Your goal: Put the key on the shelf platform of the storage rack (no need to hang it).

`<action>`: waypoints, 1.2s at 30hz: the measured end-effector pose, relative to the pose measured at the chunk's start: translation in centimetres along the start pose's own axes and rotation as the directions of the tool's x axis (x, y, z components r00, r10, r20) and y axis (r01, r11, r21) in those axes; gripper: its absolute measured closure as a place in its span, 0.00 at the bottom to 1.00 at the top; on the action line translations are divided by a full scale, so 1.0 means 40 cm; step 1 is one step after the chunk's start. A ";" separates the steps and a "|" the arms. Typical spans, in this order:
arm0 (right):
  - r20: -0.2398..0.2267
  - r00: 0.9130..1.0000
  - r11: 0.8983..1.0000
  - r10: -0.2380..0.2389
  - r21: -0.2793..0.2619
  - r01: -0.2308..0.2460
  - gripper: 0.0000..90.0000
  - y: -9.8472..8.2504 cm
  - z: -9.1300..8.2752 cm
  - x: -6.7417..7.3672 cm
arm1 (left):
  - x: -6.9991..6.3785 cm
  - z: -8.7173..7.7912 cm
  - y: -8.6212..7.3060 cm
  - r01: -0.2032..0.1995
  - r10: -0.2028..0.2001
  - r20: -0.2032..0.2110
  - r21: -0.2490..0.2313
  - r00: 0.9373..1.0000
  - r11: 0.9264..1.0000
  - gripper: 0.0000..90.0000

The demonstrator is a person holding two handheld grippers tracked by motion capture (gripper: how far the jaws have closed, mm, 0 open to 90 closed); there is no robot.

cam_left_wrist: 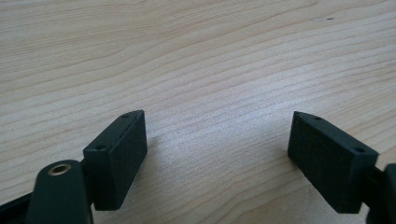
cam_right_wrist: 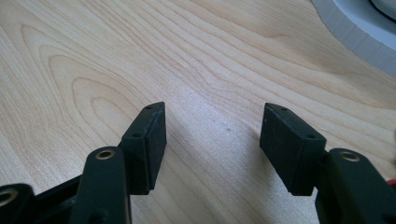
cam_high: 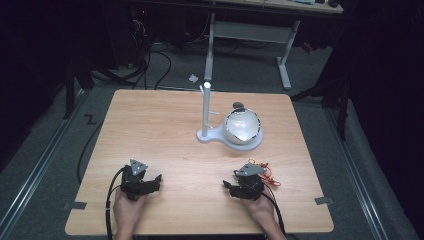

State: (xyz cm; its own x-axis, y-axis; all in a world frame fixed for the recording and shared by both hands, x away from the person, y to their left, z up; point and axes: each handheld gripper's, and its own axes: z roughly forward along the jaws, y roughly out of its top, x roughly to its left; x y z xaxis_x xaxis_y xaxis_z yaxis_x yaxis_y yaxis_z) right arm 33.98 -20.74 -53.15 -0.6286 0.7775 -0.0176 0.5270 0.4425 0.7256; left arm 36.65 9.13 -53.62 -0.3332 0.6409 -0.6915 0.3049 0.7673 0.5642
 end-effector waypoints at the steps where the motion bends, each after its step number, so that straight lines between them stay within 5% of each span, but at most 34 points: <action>1: 0.000 1.000 1.000 0.001 0.000 -0.001 0.46 0.000 0.000 0.000 | 0.000 0.000 0.000 0.001 -0.001 0.000 0.000 1.000 1.000 0.22; 36: 0.018 1.000 1.000 0.015 -0.002 -0.015 0.44 -0.001 -0.001 0.005 | 0.000 0.000 0.000 -0.002 0.002 0.000 0.000 1.000 1.000 0.22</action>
State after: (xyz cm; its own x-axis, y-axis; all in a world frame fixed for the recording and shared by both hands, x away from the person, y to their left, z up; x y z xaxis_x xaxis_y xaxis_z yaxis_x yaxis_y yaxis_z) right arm 33.81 -20.63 -53.18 -0.6102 0.7920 -0.0194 0.5354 0.4302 0.7268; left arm 36.66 9.14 -53.62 -0.3323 0.6422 -0.6907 0.3052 0.7662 0.5655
